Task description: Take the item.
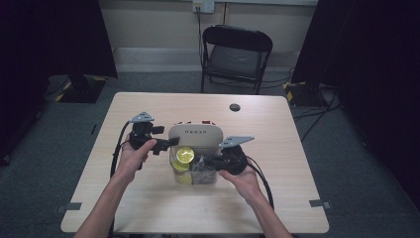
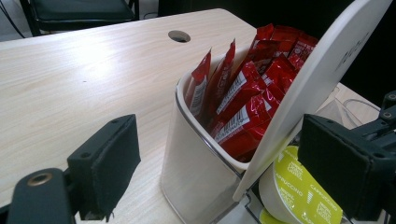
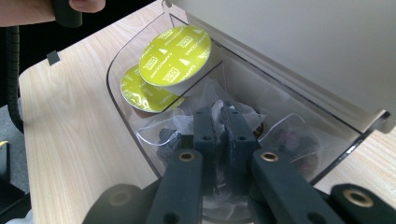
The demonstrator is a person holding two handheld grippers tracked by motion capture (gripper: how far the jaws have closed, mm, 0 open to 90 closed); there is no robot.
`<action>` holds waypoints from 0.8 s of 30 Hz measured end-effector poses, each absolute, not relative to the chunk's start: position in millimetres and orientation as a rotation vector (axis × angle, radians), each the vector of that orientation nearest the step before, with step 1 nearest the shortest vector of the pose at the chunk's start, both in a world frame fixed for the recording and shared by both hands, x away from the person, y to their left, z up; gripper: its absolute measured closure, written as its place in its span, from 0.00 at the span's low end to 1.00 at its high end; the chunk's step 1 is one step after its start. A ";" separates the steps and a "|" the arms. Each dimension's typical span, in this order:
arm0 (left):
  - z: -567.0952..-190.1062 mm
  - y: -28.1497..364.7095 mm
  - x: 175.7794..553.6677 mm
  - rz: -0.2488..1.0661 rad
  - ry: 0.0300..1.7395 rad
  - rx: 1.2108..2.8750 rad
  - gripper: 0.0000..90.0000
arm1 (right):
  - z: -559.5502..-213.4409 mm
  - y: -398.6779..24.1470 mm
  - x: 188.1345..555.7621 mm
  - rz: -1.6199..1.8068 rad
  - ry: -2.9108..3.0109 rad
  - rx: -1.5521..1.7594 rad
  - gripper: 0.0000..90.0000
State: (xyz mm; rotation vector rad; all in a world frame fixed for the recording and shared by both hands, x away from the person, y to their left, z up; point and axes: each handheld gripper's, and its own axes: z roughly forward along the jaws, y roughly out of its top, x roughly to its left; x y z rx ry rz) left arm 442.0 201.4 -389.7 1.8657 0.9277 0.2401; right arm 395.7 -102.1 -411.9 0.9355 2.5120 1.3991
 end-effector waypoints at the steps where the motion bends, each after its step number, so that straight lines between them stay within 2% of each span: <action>1: -389.7 201.5 442.0 0.240 0.927 1.866 0.14 | -411.5 -102.3 395.6 1.403 2.510 0.931 0.96; 24: -391.4 200.4 442.5 0.230 0.928 1.870 0.14 | -398.8 -109.0 390.9 1.486 2.457 0.910 0.98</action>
